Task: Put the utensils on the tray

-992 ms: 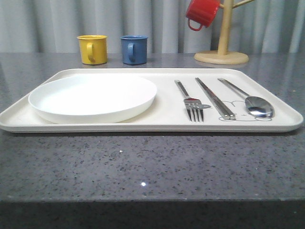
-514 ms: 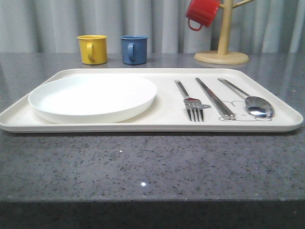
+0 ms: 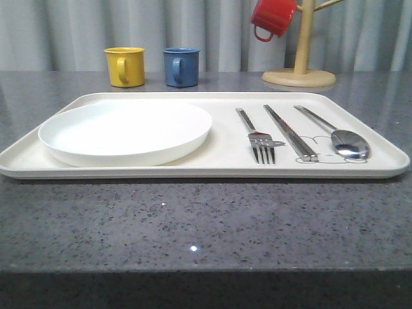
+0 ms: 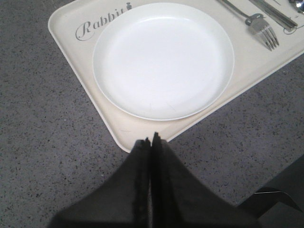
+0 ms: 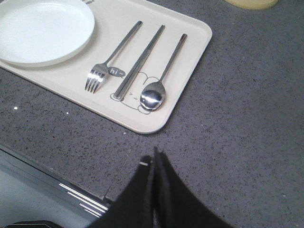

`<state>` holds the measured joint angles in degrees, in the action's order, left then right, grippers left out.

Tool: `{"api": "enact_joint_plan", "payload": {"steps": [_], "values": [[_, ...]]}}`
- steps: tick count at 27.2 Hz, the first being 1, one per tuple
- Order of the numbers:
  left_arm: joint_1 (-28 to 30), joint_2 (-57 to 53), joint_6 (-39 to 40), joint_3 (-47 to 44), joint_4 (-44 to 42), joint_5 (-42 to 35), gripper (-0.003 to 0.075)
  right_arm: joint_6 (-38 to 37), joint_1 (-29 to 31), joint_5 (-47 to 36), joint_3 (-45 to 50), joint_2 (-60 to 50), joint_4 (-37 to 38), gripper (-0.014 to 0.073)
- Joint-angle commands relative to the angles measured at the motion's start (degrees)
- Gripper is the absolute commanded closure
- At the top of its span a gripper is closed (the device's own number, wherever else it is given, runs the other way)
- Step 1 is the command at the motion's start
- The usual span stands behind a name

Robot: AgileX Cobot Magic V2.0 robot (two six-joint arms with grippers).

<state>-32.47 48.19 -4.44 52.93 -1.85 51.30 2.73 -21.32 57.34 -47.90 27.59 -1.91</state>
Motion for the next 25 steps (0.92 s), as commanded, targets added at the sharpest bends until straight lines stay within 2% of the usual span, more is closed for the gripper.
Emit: {"api": "enact_joint_plan", "payload": {"steps": [1,11,16,23,25], "values": [[-0.4,0.1,0.4,1.5,0.0,-3.2,0.0738,0.0,-0.2,-4.0,-1.2,0.4,0.1,0.0662],[0.6,-1.4,0.4,1.5,-0.5,-3.7,0.0738,0.0,-0.2,-4.0,-1.2,0.4,0.1,0.0662],[6.4,-5.8,0.4,-2.2,-2.4,-5.6,0.0738,0.0,-0.2,-4.0,-1.2,0.4,0.1,0.0662],[16.9,-17.0,0.4,-15.6,-1.5,-18.5,0.0738,0.0,-0.2,-4.0,-1.2,0.4,0.1,0.0662],[19.3,-20.4,0.4,-19.1,-1.4,-20.0,0.0738,0.0,-0.2,-4.0,-1.2,0.4,0.1,0.0662]]}}
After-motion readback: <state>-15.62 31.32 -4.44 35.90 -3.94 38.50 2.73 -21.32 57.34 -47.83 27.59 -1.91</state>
